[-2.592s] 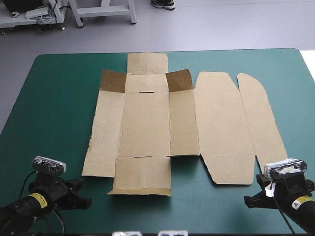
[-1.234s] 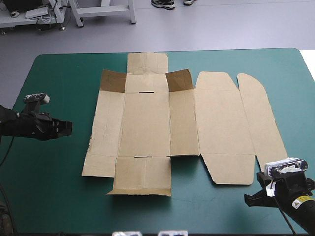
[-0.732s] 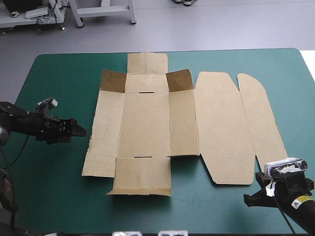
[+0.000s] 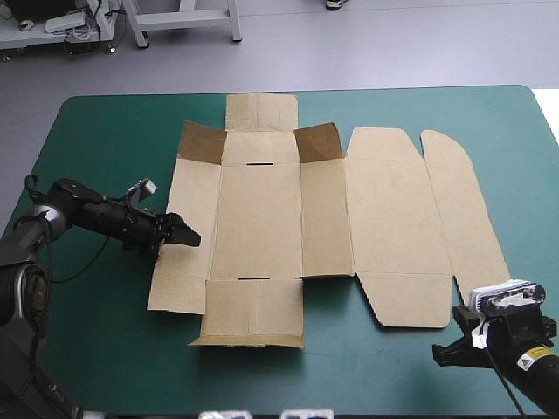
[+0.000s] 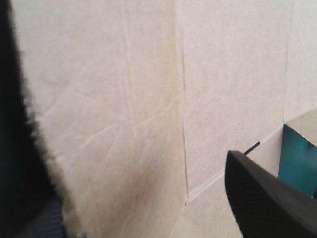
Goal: Fold the box
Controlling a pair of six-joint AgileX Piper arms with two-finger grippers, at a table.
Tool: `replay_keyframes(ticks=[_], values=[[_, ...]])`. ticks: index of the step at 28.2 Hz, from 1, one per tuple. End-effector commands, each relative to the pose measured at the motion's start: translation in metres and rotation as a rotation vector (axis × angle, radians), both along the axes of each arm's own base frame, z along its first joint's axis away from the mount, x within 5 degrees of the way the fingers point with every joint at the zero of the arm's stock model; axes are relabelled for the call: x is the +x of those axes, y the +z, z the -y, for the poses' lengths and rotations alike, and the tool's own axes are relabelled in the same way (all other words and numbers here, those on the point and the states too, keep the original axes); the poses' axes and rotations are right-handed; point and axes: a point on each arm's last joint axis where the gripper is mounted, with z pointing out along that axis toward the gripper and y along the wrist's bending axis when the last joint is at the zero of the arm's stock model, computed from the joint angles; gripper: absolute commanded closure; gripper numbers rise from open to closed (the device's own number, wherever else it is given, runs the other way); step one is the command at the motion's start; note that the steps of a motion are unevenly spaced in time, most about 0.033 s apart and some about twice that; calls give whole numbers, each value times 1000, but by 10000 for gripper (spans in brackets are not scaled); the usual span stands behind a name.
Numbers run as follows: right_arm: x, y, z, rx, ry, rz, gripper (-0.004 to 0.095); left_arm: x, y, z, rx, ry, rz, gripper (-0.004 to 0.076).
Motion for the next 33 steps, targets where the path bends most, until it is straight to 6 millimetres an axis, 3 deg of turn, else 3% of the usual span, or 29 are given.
replay_keyframes(ticks=[1, 2, 4, 8, 9, 23, 33], values=[[4, 13, -1, 20, -6, 83, 926, -3, 20, 24, -75, -79, 17, 204], [4, 13, -1, 24, -5, 83, 926, -3, 19, 27, -74, -77, 22, 227], [3, 13, -2, 33, -3, 83, 926, 0, 20, 30, -74, -50, 31, 351], [3, 13, -2, 33, -3, 83, 926, 6, 19, 29, -61, 22, 45, 710], [3, 13, -2, 33, -2, 81, 926, 6, 19, 28, -56, 28, 50, 727], [3, 13, -2, 32, -1, 78, 926, 4, 19, 29, -57, -38, 83, 733], [3, 13, -2, 32, -1, 78, 926, 1, 52, 38, -166, -132, 285, 733]])
